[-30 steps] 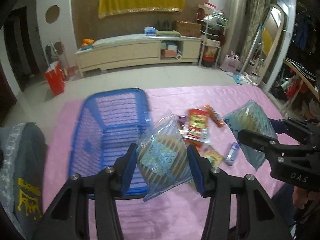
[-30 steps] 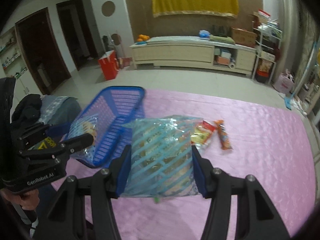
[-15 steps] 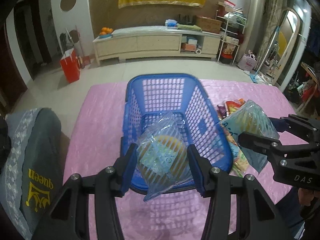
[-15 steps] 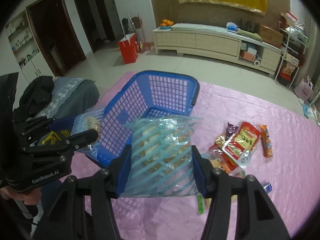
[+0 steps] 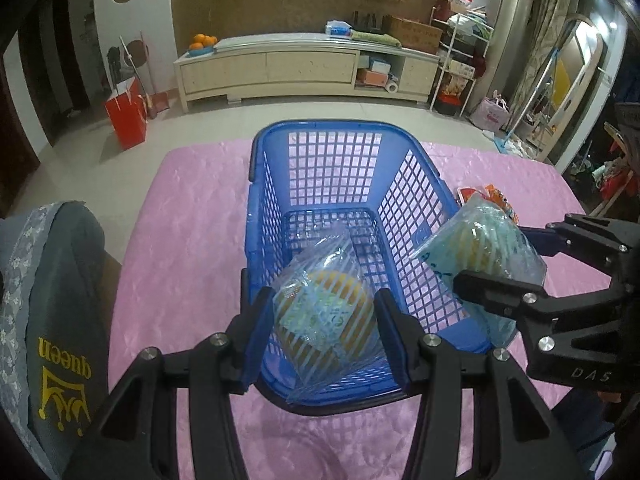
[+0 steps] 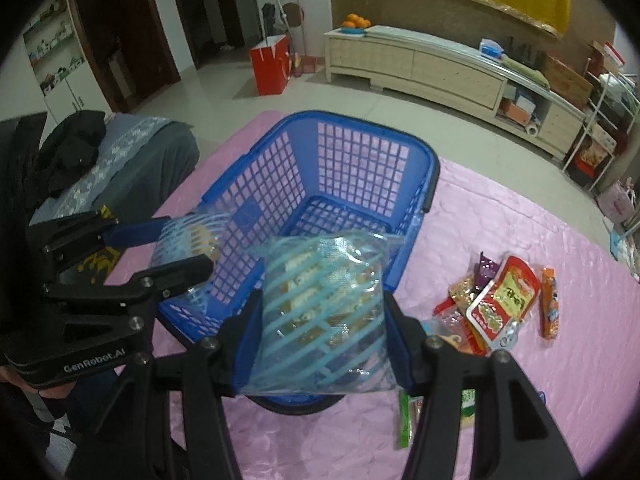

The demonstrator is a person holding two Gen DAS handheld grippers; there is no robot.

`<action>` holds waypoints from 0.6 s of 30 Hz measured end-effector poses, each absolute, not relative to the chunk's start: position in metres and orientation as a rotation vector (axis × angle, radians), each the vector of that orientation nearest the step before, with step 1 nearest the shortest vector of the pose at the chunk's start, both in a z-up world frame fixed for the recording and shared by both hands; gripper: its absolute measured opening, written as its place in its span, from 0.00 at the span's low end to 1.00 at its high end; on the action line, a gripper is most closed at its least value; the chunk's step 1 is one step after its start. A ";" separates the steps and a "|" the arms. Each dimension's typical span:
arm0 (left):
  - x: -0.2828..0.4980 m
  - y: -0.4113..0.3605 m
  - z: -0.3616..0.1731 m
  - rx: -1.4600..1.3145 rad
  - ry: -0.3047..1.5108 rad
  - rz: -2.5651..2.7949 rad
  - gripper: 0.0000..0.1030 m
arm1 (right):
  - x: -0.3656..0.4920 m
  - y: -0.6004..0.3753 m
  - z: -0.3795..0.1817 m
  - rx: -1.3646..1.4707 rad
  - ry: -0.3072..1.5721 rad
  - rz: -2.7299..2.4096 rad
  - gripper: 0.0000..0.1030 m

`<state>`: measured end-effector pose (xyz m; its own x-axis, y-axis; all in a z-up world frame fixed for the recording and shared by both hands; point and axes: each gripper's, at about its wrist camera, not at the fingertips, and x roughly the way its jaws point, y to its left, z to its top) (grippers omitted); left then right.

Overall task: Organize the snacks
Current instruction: 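Carry the biscuit bag over the blue basket with the right tool and release it, then move the right tool back to the purple Doublemint gum pack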

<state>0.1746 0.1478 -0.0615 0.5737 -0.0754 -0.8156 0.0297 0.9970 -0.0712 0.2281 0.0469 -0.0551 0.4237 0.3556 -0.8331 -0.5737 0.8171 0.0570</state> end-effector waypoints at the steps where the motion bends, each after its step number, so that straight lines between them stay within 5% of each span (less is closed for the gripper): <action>1: 0.175 0.148 -0.062 -0.050 0.955 -0.067 0.47 | 0.228 0.048 -0.057 -0.257 0.978 0.592 0.59; 5: 0.172 0.147 -0.058 -0.046 0.934 -0.066 0.60 | 0.231 0.047 -0.059 -0.249 0.985 0.596 0.61; 11: 0.163 0.147 -0.050 -0.051 0.926 -0.038 0.66 | 0.228 0.047 -0.054 -0.270 0.973 0.567 0.79; 18: 0.147 0.142 -0.036 -0.051 0.901 -0.019 0.68 | 0.216 0.026 -0.037 -0.237 0.942 0.552 0.81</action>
